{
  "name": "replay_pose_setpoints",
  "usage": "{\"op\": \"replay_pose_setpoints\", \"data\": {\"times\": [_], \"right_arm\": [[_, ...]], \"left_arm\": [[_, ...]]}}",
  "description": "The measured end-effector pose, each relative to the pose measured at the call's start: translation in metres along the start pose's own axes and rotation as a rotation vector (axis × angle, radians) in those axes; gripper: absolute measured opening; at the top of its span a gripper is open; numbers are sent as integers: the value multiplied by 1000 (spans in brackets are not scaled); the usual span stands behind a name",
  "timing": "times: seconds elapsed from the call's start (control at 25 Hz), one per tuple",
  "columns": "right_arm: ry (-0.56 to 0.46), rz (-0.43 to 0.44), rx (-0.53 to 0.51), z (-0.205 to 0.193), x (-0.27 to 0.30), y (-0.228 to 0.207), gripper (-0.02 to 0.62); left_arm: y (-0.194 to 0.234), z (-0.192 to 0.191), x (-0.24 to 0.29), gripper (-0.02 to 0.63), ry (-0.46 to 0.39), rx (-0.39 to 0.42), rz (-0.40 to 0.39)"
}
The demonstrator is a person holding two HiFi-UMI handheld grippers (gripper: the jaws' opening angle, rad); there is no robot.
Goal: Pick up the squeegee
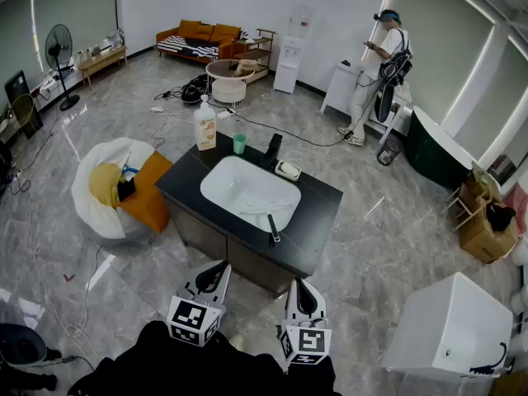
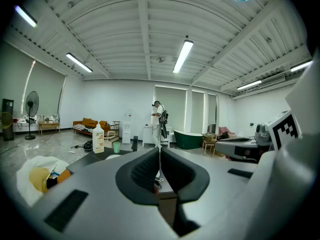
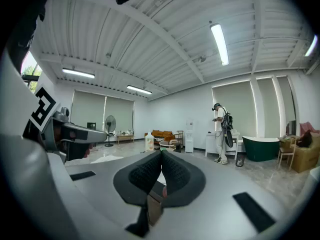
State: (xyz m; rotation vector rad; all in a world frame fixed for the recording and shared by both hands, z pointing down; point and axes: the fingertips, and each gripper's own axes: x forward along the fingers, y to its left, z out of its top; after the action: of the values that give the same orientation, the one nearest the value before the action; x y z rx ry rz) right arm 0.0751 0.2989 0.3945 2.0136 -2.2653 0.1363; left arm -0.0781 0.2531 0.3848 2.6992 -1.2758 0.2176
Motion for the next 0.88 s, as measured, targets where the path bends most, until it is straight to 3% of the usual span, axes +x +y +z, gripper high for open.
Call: {"op": "replay_pose_setpoints", "data": {"times": [0.48, 0.88], "right_arm": [[0, -6, -6, -1, 1, -14, 15], [26, -9, 6, -11, 42, -38, 15]], "left_arm": [[-9, 1, 9, 31, 1, -1, -1], [3, -4, 55, 31, 22, -8, 0]]}}
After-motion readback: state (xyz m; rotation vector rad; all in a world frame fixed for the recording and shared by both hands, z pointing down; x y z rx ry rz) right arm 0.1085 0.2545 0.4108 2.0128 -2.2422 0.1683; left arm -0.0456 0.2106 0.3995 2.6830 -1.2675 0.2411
